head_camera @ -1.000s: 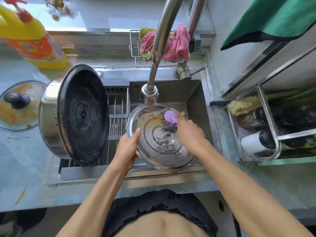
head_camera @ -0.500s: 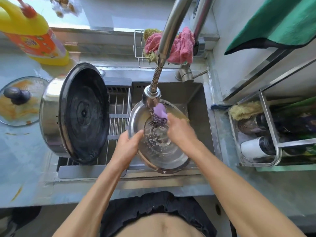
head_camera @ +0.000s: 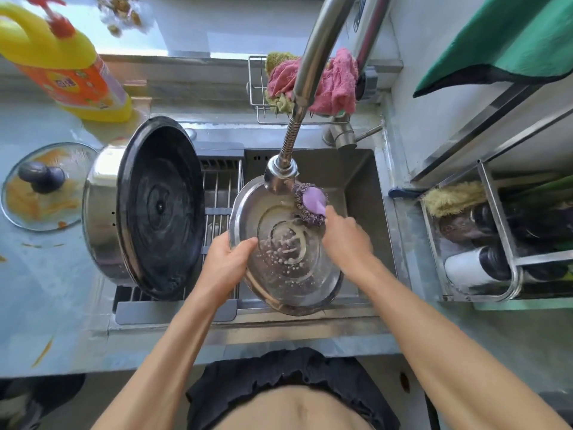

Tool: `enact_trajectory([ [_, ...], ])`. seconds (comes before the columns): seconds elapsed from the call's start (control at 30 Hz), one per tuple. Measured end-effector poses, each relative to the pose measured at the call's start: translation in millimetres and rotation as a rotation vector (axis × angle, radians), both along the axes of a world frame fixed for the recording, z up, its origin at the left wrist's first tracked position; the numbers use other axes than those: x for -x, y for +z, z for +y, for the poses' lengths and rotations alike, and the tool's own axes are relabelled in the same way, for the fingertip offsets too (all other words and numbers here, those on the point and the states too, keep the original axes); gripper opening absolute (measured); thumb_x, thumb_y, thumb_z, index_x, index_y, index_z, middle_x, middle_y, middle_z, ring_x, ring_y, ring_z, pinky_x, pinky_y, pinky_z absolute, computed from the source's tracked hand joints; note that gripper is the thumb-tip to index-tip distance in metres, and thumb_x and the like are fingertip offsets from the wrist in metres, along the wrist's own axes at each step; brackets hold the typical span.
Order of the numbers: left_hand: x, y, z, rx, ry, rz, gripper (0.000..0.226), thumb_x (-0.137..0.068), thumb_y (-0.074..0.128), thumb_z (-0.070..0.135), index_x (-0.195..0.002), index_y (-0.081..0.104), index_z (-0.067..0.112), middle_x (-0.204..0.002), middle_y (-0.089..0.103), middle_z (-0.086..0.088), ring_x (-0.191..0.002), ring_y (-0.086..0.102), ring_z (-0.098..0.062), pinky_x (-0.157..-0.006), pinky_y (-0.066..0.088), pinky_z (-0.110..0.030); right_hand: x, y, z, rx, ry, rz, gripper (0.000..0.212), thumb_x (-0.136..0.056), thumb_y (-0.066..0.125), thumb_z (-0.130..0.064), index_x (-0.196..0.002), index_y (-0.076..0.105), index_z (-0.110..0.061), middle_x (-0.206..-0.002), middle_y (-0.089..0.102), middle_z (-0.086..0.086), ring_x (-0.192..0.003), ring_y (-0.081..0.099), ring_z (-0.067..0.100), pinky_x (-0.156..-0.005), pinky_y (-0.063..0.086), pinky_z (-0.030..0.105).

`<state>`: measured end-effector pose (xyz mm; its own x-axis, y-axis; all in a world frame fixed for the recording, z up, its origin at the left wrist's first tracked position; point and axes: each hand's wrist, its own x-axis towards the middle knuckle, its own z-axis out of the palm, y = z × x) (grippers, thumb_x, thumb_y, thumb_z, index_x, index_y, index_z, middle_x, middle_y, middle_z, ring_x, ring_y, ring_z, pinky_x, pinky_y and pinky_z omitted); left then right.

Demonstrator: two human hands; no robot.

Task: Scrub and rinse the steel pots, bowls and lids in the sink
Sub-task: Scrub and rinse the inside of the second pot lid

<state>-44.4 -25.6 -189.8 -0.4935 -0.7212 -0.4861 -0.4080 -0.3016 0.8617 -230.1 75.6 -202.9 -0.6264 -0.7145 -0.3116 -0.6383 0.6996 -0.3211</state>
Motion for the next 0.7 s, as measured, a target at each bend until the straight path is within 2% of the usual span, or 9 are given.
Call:
enact_trajectory([
  [0.03, -1, 0, 0, 0.001, -0.001, -0.008, 0.015, -0.101, 0.056, 0.009, -0.099, 0.070, 0.013, -0.076, 0.077, 0.006, -0.072, 0.074, -0.009, -0.058, 0.054, -0.017, -5, -1, 2, -0.007, 0.024, -0.004, 0.046, -0.094, 0.039, -0.003, -0.136, 0.040, -0.022, -0.085, 0.058, 0.011, -0.075, 0.055, 0.033, -0.062, 0.035, 0.036],
  [0.13, 0, 0, -2, -0.021, 0.020, 0.001, 0.016, -0.100, 0.057, 0.006, -0.097, 0.071, 0.012, -0.075, 0.077, 0.004, -0.076, 0.075, -0.014, -0.059, 0.055, -0.018, -25, -5, 13, 0.031, 0.156, -0.058, 0.045, -0.096, 0.039, -0.007, -0.136, 0.039, -0.026, -0.073, 0.048, 0.006, -0.067, 0.048, 0.032, -0.058, 0.036, 0.036],
  [0.23, 1, 1, 1, -0.043, 0.000, -0.005, 0.017, -0.100, 0.056, 0.006, -0.097, 0.071, 0.011, -0.076, 0.077, 0.002, -0.073, 0.075, -0.012, -0.058, 0.055, -0.019, 3, -9, 12, -0.056, -0.045, -0.019, 0.045, -0.095, 0.037, -0.006, -0.136, 0.042, -0.025, -0.080, 0.050, 0.006, -0.072, 0.047, 0.031, -0.061, 0.038, 0.036],
  [0.27, 1, 1, 2, -0.055, 0.007, -0.007, 0.017, -0.100, 0.055, 0.006, -0.097, 0.071, 0.010, -0.077, 0.078, 0.000, -0.074, 0.075, -0.014, -0.059, 0.056, -0.020, -1, -8, 8, -0.045, -0.020, -0.056, 0.047, -0.094, 0.037, -0.006, -0.136, 0.043, -0.026, -0.083, 0.053, 0.008, -0.072, 0.049, 0.030, -0.059, 0.038, 0.034],
  [0.37, 3, 0, 3, -0.088, 0.051, 0.016, 0.019, -0.100, 0.055, 0.004, -0.093, 0.071, 0.008, -0.076, 0.077, -0.004, -0.074, 0.075, -0.020, -0.060, 0.057, -0.023, -25, 3, 3, 0.029, 0.198, -0.168, 0.044, -0.095, 0.040, -0.009, -0.133, 0.044, -0.030, -0.076, 0.054, 0.001, -0.067, 0.056, 0.028, -0.054, 0.037, 0.034],
  [0.47, 6, 2, 2, -0.065, 0.011, 0.001, 0.020, -0.101, 0.055, 0.006, -0.091, 0.070, 0.014, -0.075, 0.077, 0.000, -0.071, 0.075, -0.014, -0.059, 0.056, -0.021, -2, 4, -5, 0.014, 0.018, -0.095, 0.043, -0.094, 0.040, -0.005, -0.133, 0.048, -0.022, -0.094, 0.064, 0.009, -0.077, 0.058, 0.031, -0.060, 0.039, 0.037],
  [0.6, 10, 3, -4, -0.075, 0.026, 0.003, 0.019, -0.099, 0.057, 0.005, -0.090, 0.071, 0.012, -0.074, 0.077, 0.000, -0.072, 0.074, -0.015, -0.061, 0.055, -0.023, -23, 6, -9, 0.076, 0.206, -0.196, 0.047, -0.092, 0.042, -0.008, -0.132, 0.048, -0.032, -0.083, 0.064, 0.006, -0.069, 0.060, 0.028, -0.055, 0.047, 0.040],
  [0.7, 10, 4, -3, -0.065, -0.042, -0.042, 0.019, -0.099, 0.057, 0.006, -0.089, 0.071, 0.012, -0.074, 0.077, -0.001, -0.070, 0.075, -0.014, -0.059, 0.057, -0.022, -9, 0, -11, 0.015, 0.051, -0.111, 0.036, -0.093, 0.041, -0.004, -0.125, 0.049, -0.020, -0.087, 0.061, 0.008, -0.076, 0.057, 0.028, -0.052, 0.037, 0.036],
])
